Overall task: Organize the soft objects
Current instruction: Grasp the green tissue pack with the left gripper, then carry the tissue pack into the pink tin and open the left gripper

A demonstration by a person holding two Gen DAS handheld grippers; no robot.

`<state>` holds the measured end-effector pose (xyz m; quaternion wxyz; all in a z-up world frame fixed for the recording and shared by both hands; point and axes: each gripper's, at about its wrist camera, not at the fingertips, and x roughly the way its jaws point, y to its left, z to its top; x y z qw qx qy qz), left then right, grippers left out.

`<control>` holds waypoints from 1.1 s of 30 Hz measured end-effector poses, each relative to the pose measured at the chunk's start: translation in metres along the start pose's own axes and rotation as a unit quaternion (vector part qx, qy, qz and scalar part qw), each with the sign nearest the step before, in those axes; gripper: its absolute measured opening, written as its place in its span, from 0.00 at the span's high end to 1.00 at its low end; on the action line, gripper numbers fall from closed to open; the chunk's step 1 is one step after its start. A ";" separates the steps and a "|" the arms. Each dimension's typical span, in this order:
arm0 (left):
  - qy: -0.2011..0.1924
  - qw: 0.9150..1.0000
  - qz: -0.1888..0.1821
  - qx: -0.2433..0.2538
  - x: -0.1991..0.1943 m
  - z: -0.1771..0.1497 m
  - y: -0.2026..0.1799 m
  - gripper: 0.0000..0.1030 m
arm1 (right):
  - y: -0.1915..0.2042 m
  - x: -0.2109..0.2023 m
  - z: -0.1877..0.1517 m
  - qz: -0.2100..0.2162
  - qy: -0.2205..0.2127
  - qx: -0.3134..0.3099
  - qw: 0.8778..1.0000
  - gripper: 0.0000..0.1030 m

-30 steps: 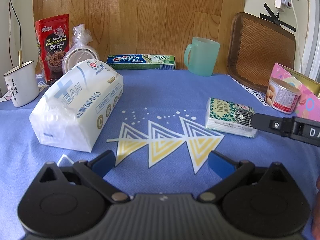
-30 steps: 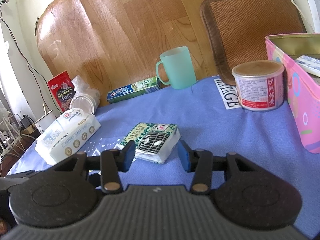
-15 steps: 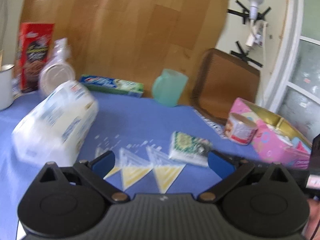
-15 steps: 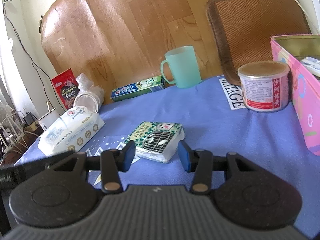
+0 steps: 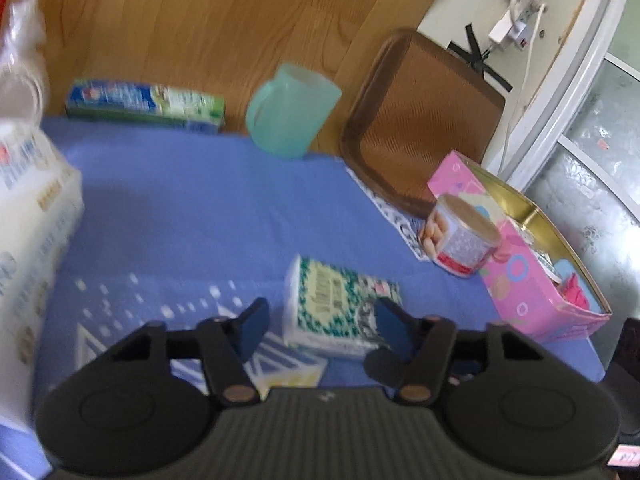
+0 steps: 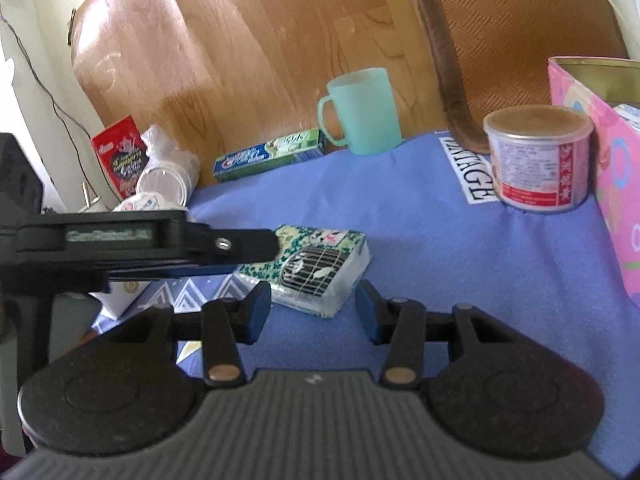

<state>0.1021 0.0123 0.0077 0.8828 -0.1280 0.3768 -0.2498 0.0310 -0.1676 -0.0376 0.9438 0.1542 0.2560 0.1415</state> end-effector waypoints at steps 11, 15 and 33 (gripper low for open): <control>-0.046 0.998 -0.012 0.044 -0.028 0.001 -0.054 0.58 | 0.012 -0.045 -0.012 -0.046 -0.102 -0.019 0.994 0.71; -0.070 0.992 -0.049 0.097 -0.024 0.012 -0.110 0.57 | -0.004 -0.084 0.003 -0.093 -0.176 -0.035 0.979 0.70; -0.056 0.983 0.036 0.172 0.076 0.019 -0.253 0.19 | -0.162 -0.159 0.012 -0.248 -0.213 0.103 0.939 0.60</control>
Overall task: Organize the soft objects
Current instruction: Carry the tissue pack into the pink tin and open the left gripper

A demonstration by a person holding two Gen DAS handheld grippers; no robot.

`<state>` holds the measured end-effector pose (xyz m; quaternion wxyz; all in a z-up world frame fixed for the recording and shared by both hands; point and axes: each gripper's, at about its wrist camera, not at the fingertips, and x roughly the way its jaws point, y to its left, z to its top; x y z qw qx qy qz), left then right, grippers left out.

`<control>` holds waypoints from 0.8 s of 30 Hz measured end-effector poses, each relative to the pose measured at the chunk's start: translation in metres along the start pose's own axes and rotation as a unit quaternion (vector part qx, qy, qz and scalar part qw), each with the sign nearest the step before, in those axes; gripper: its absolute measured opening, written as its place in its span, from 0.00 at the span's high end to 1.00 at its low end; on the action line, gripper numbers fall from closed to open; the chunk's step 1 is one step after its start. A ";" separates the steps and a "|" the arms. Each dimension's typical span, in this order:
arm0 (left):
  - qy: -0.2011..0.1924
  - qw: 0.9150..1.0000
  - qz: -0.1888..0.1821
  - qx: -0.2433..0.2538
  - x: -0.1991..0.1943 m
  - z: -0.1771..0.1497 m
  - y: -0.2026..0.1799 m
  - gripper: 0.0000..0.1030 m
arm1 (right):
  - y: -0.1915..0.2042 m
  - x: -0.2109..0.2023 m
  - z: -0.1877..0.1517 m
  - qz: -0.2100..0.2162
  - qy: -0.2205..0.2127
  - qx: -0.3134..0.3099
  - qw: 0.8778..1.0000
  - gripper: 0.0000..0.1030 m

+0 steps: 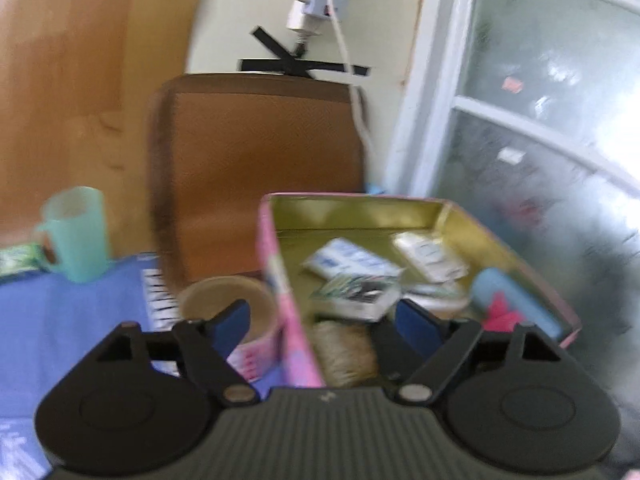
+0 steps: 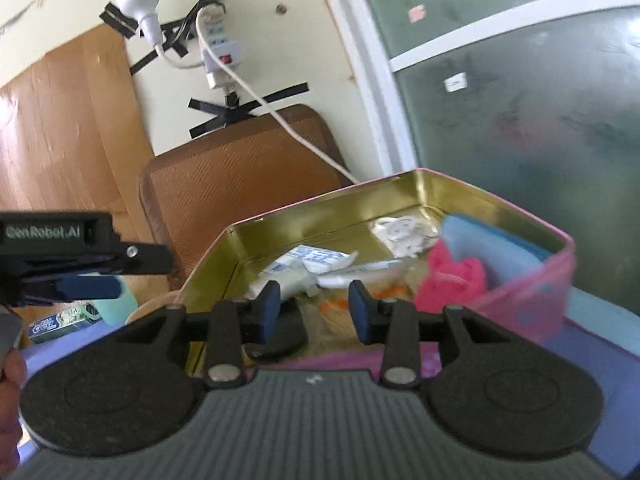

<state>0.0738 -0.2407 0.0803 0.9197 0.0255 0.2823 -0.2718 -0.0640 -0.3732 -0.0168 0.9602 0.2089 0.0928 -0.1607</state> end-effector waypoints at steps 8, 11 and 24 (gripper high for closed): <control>0.028 0.997 0.062 0.048 -0.028 -0.026 -0.014 0.13 | 0.008 -0.041 -0.003 0.038 -0.010 0.028 0.999 0.60; 0.033 0.996 0.067 0.045 -0.041 -0.037 -0.013 0.03 | 0.010 -0.053 -0.007 0.055 0.001 0.032 0.998 0.60; 0.044 0.993 0.093 0.052 -0.074 -0.069 -0.006 0.00 | 0.027 -0.075 -0.016 0.095 0.045 0.053 0.993 0.58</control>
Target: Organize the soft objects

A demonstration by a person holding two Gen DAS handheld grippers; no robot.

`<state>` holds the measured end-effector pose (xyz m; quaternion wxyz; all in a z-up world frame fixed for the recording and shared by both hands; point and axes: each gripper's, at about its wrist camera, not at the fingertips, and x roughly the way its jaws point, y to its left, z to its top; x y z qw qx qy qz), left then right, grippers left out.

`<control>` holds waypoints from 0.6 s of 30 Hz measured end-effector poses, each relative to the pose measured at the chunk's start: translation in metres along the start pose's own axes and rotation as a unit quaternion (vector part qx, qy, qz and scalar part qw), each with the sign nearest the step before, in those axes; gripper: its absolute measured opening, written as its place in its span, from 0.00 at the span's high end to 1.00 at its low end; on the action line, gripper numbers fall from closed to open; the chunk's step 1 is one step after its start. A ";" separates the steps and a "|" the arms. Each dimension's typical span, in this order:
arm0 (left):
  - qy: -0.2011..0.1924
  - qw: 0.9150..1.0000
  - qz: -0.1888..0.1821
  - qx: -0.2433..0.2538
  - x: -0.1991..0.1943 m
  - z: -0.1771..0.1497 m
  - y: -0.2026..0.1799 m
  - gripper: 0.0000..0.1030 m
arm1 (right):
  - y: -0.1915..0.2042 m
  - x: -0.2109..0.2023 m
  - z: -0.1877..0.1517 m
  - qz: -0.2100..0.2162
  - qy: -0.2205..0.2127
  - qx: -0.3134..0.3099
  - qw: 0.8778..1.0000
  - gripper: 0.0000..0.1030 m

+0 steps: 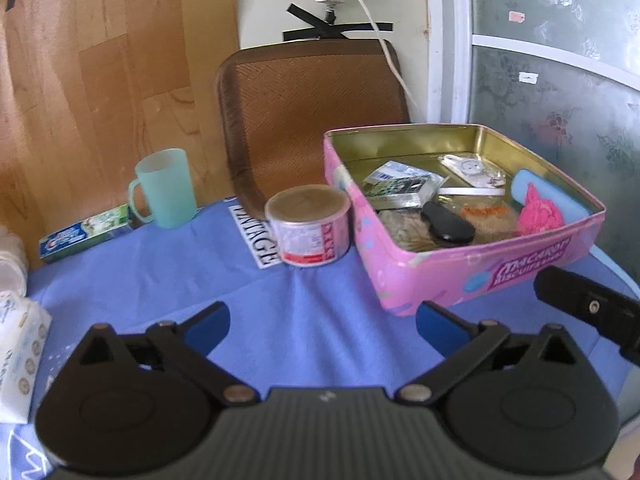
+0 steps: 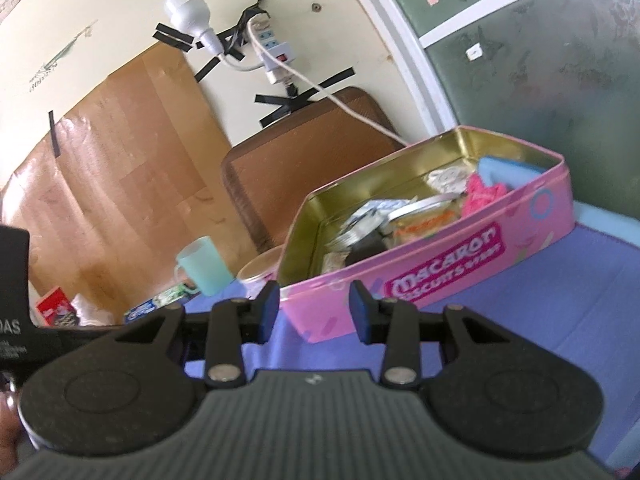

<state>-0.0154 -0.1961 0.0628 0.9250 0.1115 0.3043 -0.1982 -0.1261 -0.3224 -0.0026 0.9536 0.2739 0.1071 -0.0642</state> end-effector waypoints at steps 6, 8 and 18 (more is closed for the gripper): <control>0.010 1.000 0.014 0.008 -0.004 -0.012 0.005 0.00 | 0.006 -0.004 -0.005 0.010 0.012 0.018 1.000 0.57; 0.012 1.000 0.019 0.013 -0.005 -0.016 0.004 0.00 | 0.007 -0.005 -0.005 0.011 0.012 0.020 1.000 0.57; 0.008 0.999 0.028 0.023 -0.006 -0.025 0.005 0.00 | 0.016 -0.006 -0.008 0.008 0.008 0.012 1.000 0.56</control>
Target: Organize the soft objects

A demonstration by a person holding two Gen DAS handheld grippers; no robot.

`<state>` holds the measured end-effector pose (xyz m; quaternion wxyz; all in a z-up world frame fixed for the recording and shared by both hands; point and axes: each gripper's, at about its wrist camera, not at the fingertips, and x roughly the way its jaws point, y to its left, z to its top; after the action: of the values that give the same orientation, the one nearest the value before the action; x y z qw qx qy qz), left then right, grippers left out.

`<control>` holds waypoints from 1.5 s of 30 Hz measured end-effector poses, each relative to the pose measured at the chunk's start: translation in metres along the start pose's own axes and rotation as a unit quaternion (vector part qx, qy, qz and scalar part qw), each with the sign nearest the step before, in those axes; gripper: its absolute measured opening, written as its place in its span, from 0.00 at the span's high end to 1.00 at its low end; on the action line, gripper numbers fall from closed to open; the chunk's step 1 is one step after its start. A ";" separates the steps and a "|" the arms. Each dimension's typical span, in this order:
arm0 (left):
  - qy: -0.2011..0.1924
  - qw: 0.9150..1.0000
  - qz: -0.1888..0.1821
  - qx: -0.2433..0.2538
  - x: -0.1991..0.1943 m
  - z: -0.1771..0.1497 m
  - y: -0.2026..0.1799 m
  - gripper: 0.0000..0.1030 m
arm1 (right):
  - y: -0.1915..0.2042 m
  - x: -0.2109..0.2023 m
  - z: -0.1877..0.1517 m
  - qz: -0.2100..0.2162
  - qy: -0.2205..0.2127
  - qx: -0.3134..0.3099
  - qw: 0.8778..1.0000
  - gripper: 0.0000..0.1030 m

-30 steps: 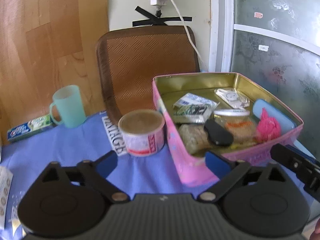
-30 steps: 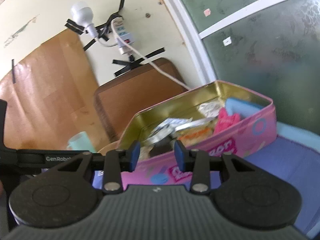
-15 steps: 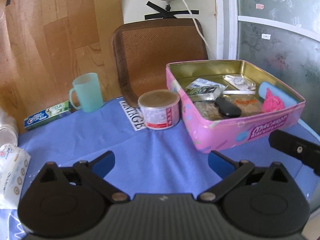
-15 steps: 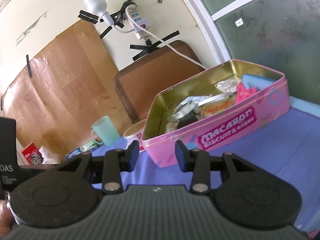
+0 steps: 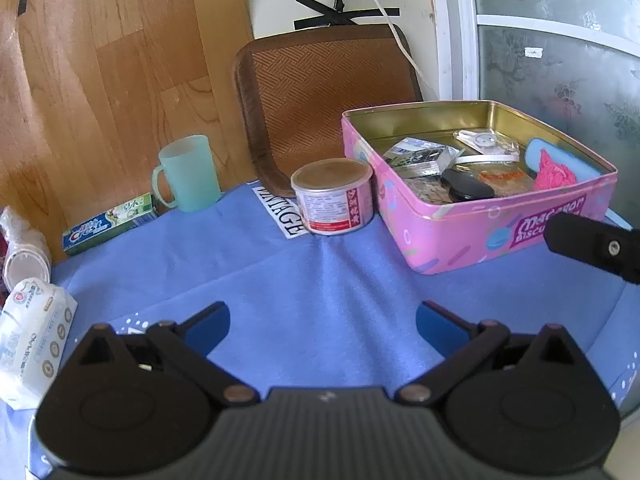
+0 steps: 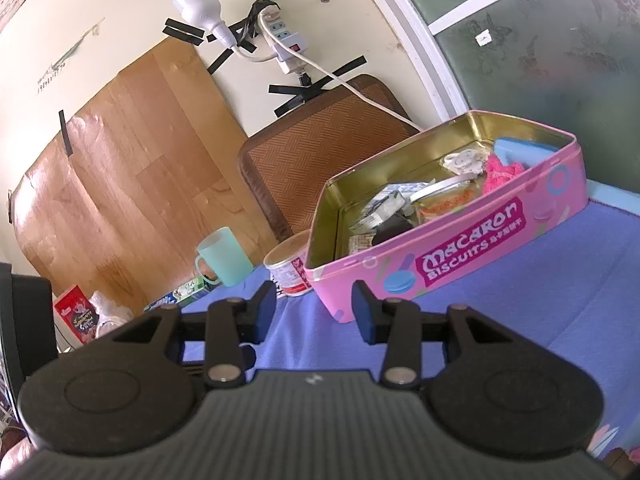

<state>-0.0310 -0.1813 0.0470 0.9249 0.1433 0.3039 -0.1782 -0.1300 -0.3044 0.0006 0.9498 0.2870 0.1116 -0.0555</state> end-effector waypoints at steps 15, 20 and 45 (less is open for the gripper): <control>-0.001 1.000 -0.004 0.012 -0.004 -0.002 -0.006 0.00 | 0.000 -0.004 0.000 -0.005 -0.010 -0.004 1.000 0.56; 0.004 1.000 -0.007 0.010 -0.004 -0.004 -0.006 0.00 | 0.001 -0.004 0.000 -0.005 -0.011 -0.004 1.000 0.56; 0.031 0.999 0.025 0.029 0.004 -0.020 -0.009 0.00 | 0.002 -0.001 -0.006 -0.008 -0.004 -0.004 1.000 0.56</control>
<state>-0.0419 -0.1824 0.0274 0.9144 0.1834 0.3237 -0.1592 -0.1316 -0.2994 -0.0027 0.9509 0.2819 0.1105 -0.0641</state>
